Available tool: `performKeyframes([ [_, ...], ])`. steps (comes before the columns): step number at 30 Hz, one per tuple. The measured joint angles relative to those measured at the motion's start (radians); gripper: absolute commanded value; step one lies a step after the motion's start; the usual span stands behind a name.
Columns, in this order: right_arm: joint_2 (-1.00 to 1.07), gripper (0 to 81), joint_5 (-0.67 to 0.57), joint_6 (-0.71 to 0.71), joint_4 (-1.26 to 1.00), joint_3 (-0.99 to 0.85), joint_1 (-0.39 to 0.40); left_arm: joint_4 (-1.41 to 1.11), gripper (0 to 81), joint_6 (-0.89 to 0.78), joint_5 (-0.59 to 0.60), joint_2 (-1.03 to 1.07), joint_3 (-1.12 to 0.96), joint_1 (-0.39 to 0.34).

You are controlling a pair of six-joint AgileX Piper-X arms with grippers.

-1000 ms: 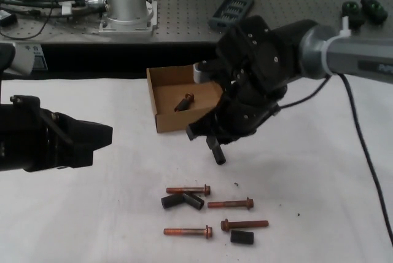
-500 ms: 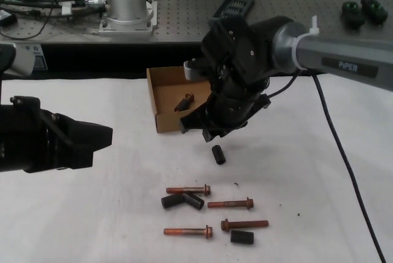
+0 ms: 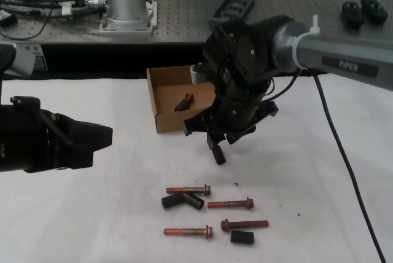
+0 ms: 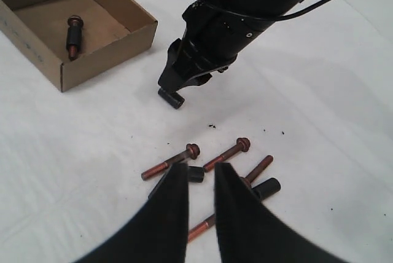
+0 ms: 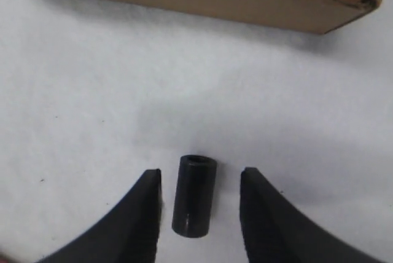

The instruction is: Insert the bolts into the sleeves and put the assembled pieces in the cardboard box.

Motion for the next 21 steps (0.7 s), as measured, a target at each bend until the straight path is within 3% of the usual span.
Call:
performKeyframes([
  [7, 0.023, 31.0, -0.006, 0.010, 0.011, 0.000, 0.009, 0.000, 12.0, 0.000, 0.000, 0.000, 0.000, 0.000],
  [14, 0.023, 19.9, 0.013, 0.010, -0.012, -0.002, 0.010, 0.000, 12.0, 0.000, 0.000, 0.000, 0.000, 0.000],
  [21, 0.023, 19.9, 0.027, 0.010, 0.000, -0.002, 0.010, 0.000, 12.0, 0.000, 0.000, 0.000, 0.000, 0.000],
])
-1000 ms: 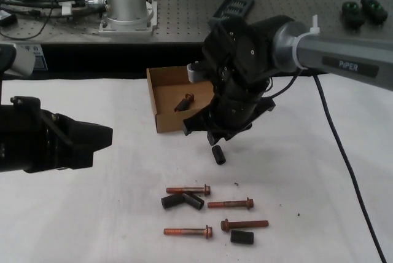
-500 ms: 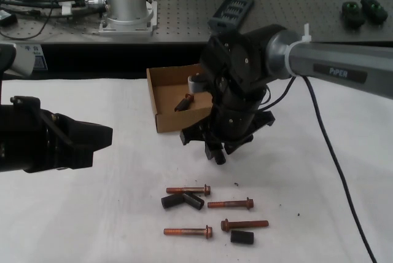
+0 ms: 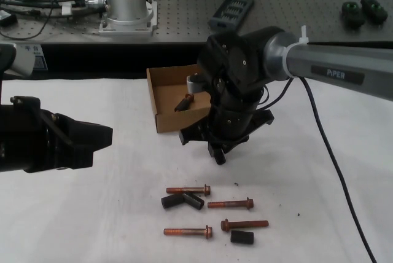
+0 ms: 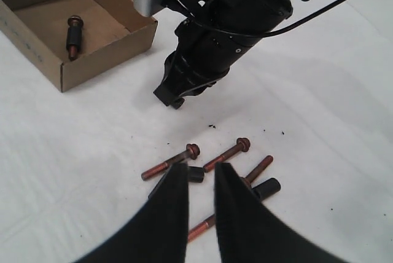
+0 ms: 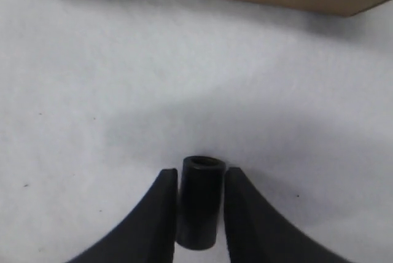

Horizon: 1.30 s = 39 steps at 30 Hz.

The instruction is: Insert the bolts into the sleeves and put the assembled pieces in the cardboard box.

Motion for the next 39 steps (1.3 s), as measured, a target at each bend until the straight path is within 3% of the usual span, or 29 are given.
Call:
performKeyframes([
  [14, 0.035, 19.7, -0.027, 0.000, 0.036, -0.011, 0.000, 0.000, 12.0, 0.000, 0.000, 0.000, 0.000, 0.000],
  [23, 0.035, 8.4, -0.027, 0.000, 0.041, -0.014, 0.000, 0.000, 12.0, 0.000, 0.000, 0.000, 0.000, 0.000],
  [27, 0.024, 7.0, -0.027, -0.021, 0.041, -0.014, 0.000, 0.005, 12.0, 0.000, -0.002, 0.000, 0.000, 0.000],
  [34, -0.041, 7.0, -0.021, -0.046, 0.031, -0.004, -0.020, 0.154, 12.0, 0.120, -0.124, 0.000, -0.049, 0.000],
  [39, -0.170, 7.0, -0.018, -0.053, 0.052, -0.004, -0.081, 0.186, 12.0, 0.181, -0.190, 0.000, -0.082, 0.000],
])
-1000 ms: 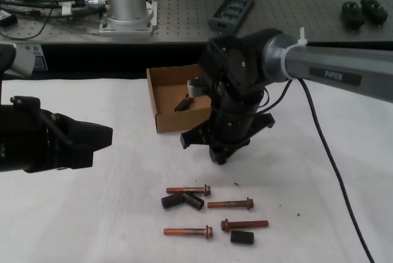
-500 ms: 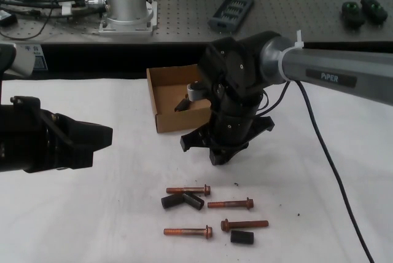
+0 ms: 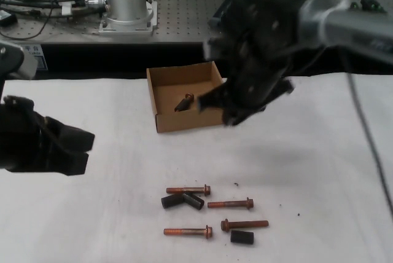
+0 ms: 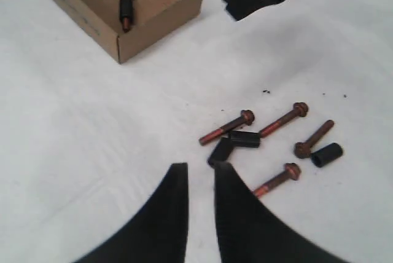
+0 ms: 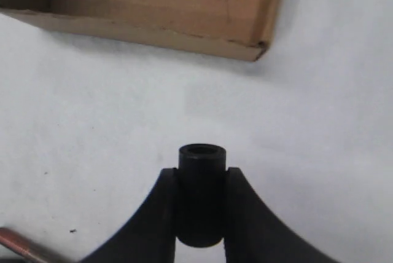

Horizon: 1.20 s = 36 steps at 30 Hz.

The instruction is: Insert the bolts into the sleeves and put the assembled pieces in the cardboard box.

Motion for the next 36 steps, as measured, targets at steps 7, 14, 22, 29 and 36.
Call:
performKeyframes([
  [7, -0.205, 7.0, -0.058, -0.032, -0.065, 0.261, -0.010, -0.014, 12.0, 0.012, -0.009, 0.029, -0.001, -0.007],
  [14, -0.543, 7.0, -0.128, 0.054, -0.301, 0.701, 0.026, -0.039, 12.1, -0.006, 0.015, 0.141, -0.001, -0.069],
  [22, -0.841, 7.0, -0.134, 0.074, -0.351, 0.903, 0.025, -0.044, 34.9, 0.125, 0.032, 0.354, -0.098, -0.273],
  [29, -1.044, 7.0, -0.137, 0.076, -0.343, 0.999, 0.025, 0.024, 31.4, 0.286, 0.007, 0.532, -0.277, -0.320],
  [36, -1.108, 7.0, -0.137, 0.078, -0.325, 1.066, 0.025, 0.099, 31.5, 0.364, 0.002, 0.683, -0.460, -0.347],
])
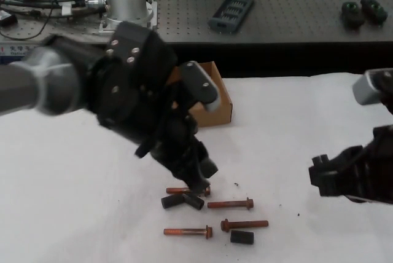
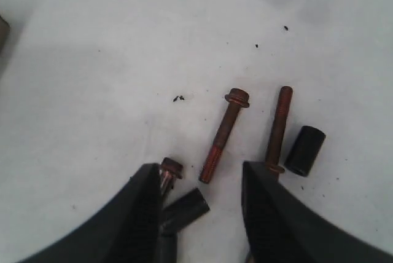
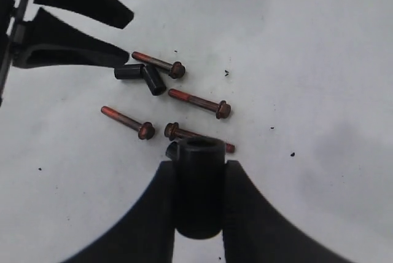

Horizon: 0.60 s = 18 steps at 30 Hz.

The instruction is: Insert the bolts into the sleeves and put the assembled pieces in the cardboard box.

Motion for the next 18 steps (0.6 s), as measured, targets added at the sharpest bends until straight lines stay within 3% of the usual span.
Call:
performKeyframes([
  [4, -0.005, 7.0, -0.001, 0.000, 0.004, 0.011, 0.000, 0.083, 31.5, 0.051, -0.005, 0.077, -0.079, -0.017],
  [8, -0.005, 7.0, -0.001, 0.000, 0.003, 0.015, 0.000, 0.174, 31.5, 0.167, -0.099, 0.150, -0.131, -0.068],
  [18, -0.005, 7.0, -0.011, 0.000, 0.003, 0.014, 0.000, 0.177, 31.5, 0.195, -0.173, 0.230, -0.143, -0.122],
])
